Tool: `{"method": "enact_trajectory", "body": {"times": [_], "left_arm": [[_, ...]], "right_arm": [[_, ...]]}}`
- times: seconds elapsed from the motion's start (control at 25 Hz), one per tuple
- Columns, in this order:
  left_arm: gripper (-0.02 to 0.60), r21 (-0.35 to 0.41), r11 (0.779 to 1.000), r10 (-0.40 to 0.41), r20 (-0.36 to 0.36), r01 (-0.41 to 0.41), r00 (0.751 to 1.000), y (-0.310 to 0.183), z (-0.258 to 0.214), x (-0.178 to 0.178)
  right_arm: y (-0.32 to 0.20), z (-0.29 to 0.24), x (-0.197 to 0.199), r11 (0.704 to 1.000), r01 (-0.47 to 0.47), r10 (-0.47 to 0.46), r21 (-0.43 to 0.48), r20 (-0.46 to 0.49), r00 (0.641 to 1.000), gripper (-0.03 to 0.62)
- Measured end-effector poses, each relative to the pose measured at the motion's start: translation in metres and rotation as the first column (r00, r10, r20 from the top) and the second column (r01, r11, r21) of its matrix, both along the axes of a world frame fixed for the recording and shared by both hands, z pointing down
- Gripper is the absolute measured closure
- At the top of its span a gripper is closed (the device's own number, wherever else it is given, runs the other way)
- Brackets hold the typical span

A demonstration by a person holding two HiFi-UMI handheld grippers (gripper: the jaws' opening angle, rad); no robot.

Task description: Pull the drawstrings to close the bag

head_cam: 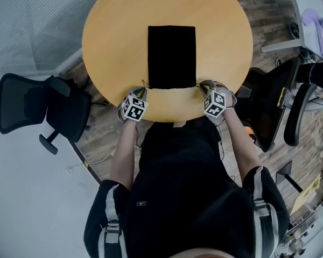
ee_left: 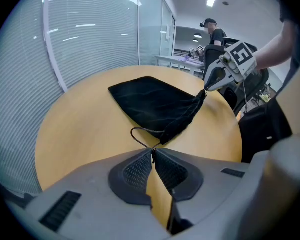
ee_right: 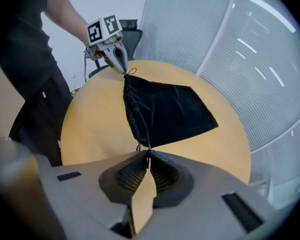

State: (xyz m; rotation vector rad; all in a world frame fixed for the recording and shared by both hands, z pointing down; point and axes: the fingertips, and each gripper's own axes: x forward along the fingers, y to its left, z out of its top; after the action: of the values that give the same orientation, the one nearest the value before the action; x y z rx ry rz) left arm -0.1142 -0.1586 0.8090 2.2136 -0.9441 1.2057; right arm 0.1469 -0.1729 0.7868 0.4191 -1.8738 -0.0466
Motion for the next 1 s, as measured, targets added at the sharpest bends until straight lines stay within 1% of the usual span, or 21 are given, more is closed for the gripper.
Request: {"method": "enact_trajectory", "body": {"times": [0.12,0.28,0.4,0.48,0.56,0.64,0.76,0.92,1.0], "left_arm": [[0.551,0.049,0.999,-0.021,-0.039,0.023,0.999,-0.009,-0.015,0.001],[0.551,0.137,0.990,-0.029,-0.063,0.038,0.998,-0.024,-0.044,0.003],[0.551,0.220,0.975,-0.025,-0.068,0.040,0.997,-0.038,-0.077,0.001],[0.551,0.287,0.957,-0.014,-0.064,0.032,0.998,-0.049,-0.103,0.001],[0.551,0.357,0.934,0.003,-0.051,0.016,0.999,-0.061,-0.131,0.003],[0.551,0.419,0.908,0.023,-0.024,-0.010,0.999,-0.072,-0.158,0.004],[0.551,0.504,0.861,0.064,0.019,-0.065,0.998,-0.094,-0.199,0.007],[0.551,0.600,0.792,0.092,0.062,-0.111,0.994,-0.126,-0.254,0.007],[0.551,0.646,0.754,0.098,0.068,-0.118,0.993,-0.134,-0.287,0.007]], "right_arm": [[-0.010,-0.015,0.000,0.997,-0.062,0.061,0.045,0.033,0.998,0.516],[-0.018,-0.041,0.002,0.986,-0.125,0.117,0.114,0.076,0.990,0.516],[-0.029,-0.070,0.001,0.968,-0.159,0.141,0.196,0.099,0.985,0.516],[-0.039,-0.092,0.002,0.951,-0.167,0.144,0.262,0.104,0.984,0.516],[-0.049,-0.116,0.004,0.931,-0.163,0.137,0.328,0.099,0.986,0.516],[-0.061,-0.140,0.006,0.908,-0.153,0.126,0.390,0.093,0.988,0.516],[-0.085,-0.176,0.007,0.870,-0.127,0.103,0.477,0.075,0.992,0.516],[-0.115,-0.236,0.005,0.802,-0.116,0.089,0.587,0.075,0.993,0.516],[-0.124,-0.269,0.001,0.764,-0.119,0.084,0.634,0.086,0.993,0.516]]}}
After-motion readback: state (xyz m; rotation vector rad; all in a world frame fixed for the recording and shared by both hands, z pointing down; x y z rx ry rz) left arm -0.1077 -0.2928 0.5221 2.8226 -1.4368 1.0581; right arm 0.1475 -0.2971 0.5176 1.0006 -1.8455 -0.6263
